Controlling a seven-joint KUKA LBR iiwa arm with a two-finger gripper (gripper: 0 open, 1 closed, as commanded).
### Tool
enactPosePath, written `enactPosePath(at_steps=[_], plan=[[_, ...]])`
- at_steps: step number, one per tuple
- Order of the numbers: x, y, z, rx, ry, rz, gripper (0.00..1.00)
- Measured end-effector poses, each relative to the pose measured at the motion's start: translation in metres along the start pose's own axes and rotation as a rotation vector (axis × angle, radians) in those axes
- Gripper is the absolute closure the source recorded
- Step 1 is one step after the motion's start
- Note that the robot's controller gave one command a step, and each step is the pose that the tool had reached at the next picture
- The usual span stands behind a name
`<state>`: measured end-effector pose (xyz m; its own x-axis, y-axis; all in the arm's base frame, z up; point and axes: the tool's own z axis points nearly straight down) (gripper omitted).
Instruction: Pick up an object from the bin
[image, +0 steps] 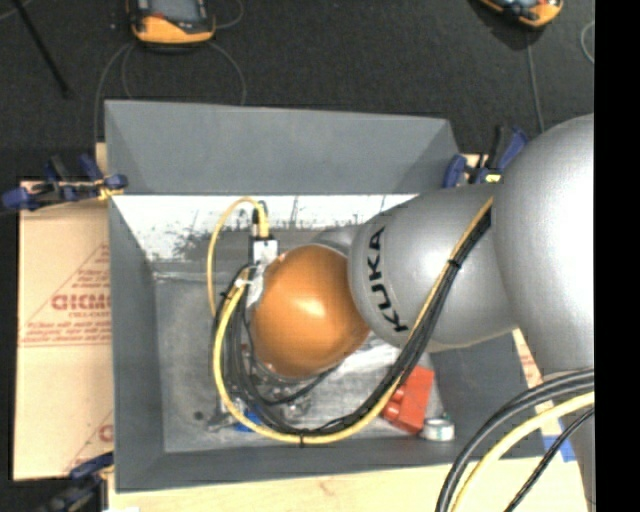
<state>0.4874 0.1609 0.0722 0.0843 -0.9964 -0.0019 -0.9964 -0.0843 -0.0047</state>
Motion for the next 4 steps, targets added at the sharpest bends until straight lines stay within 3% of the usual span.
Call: enactPosePath(at_steps=[1,2,4], plan=[[0.0,-0.001,-0.001,-0.002,-0.001,0.005,0.0],[-0.003,-0.003,-0.004,0.003,-0.005,0.007,1.0],[-0.001,-0.006,-0.083,0.0,0.001,0.018,1.0]])
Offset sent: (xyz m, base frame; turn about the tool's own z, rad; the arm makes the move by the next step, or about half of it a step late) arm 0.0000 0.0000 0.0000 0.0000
